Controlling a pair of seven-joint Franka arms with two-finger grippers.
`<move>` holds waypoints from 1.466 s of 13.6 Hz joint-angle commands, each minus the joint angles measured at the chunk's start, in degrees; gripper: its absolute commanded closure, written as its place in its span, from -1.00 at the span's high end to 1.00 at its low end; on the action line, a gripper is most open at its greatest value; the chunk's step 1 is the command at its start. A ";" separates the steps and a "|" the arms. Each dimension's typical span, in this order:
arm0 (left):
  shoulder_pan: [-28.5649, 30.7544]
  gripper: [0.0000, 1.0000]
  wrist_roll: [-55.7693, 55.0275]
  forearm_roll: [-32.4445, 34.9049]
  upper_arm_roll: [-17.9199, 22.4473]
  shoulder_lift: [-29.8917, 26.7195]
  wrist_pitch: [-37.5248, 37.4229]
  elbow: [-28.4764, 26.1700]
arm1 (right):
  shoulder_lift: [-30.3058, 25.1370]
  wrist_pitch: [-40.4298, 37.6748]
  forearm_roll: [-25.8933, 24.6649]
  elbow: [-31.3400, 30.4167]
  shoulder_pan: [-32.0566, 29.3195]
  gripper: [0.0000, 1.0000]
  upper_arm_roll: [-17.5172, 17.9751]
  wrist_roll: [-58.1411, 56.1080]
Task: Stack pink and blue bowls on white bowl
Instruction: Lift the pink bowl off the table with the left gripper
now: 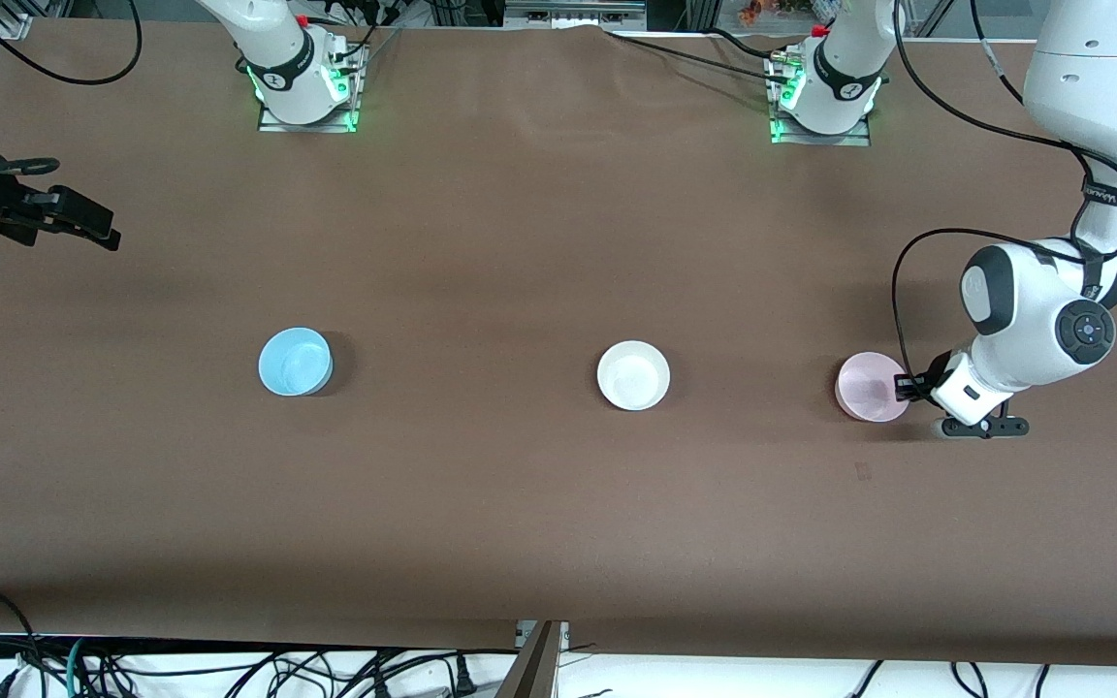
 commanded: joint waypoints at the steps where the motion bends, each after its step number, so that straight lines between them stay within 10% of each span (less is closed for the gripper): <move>1: 0.04 -0.72 1.00 0.96 0.16 -0.43 -0.36 -0.33 | -0.16 -0.83 0.86 0.68 -0.11 0.99 -0.06 0.04; 6: -0.05 -1.00 1.00 0.96 0.16 -0.43 -0.36 -0.33 | -0.07 -0.65 0.86 0.77 -0.11 0.99 -0.06 -0.04; 20: -0.23 -1.00 0.56 0.87 -0.28 -4.47 -2.73 0.46 | -0.16 -0.74 0.86 0.68 -0.03 0.99 -0.06 0.04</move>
